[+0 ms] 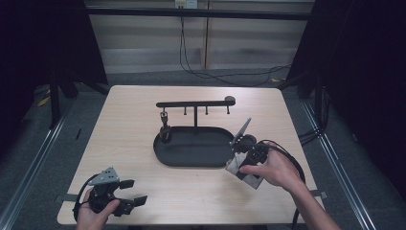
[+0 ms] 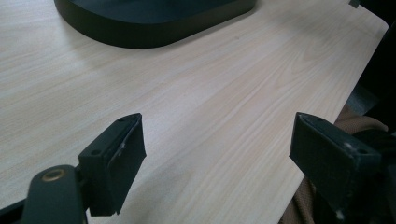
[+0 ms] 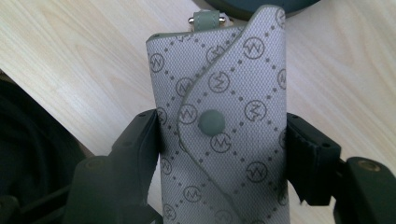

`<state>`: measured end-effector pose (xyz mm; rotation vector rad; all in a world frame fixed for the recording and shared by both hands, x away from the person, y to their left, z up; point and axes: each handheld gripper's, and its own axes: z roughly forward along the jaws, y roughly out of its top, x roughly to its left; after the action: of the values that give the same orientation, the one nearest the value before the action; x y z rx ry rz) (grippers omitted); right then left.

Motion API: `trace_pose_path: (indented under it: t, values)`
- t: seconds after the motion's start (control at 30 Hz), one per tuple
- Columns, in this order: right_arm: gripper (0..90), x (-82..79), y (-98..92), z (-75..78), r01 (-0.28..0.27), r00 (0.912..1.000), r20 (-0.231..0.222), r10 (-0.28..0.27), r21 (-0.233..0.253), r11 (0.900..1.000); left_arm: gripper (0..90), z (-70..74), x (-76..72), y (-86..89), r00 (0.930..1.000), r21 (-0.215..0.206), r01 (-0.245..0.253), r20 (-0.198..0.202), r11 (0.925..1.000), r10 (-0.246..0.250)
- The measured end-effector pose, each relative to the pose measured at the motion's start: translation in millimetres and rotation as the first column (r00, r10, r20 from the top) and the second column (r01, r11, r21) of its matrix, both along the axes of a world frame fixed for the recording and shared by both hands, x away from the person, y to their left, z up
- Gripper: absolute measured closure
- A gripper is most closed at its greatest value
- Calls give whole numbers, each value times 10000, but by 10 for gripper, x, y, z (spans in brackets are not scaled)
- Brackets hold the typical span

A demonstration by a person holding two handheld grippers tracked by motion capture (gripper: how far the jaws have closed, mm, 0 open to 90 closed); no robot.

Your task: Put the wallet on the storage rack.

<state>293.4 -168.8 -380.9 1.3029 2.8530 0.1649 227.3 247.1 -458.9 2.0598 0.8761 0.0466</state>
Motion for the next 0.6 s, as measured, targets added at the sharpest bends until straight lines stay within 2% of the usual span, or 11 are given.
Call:
trace_pose_path:
  t: [0.33, 0.6]
  values:
    - [337, 131, 113, 163, 11, 9989, 475, -15, 81, 10000, 179, 8, -11, 3, 10000, -74, 23, 10, 10000, -23]
    - [337, 266, 173, 162, 63, 9992, 393, -67, 109, 9999, 179, 13, -8, 15, 10000, -119, 22, 51, 9999, -21]
